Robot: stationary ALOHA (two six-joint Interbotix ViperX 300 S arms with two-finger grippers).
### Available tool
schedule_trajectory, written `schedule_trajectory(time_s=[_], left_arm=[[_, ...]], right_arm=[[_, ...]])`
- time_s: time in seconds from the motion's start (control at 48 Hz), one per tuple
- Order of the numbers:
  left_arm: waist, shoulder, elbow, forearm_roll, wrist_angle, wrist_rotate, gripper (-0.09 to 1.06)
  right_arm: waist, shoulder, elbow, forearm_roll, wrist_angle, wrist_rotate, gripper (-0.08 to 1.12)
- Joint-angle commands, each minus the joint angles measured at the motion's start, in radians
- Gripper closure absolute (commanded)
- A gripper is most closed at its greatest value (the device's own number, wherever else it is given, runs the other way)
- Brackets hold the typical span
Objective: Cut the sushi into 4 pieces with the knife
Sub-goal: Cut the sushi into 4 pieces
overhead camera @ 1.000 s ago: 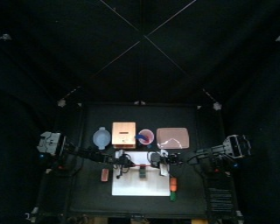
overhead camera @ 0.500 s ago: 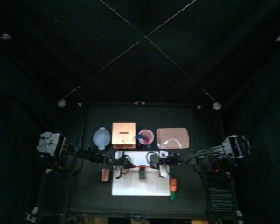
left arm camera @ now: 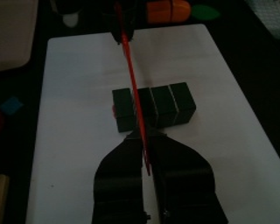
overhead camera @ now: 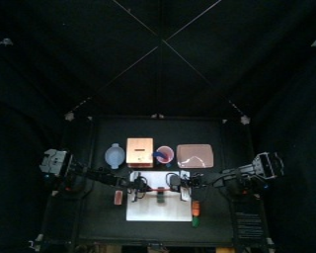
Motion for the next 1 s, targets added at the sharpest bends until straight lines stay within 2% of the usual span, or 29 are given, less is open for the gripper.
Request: schedule_trajectory(time_s=[0.021, 0.25, 0.646, 1.0], left_arm=[[-0.02, 0.012, -0.015, 0.003, -0.003, 0.003, 0.64], [-0.014, 0.052, -0.02, -0.005, -0.005, 0.003, 0.64], [-0.011, 0.069, -0.023, -0.009, -0.003, 0.005, 0.64], [0.025, 0.071, -0.029, -0.006, -0.003, 0.006, 0.64]], right_arm=[[-0.011, -0.005, -0.009, -0.003, -0.002, -0.003, 0.85], [-0.014, 0.028, -0.006, -0.006, -0.002, -0.003, 0.85], [-0.014, 0.041, -0.011, -0.008, -0.002, -0.003, 0.85], [-0.041, 0.043, -0.012, -0.038, -0.006, -0.003, 0.85]])
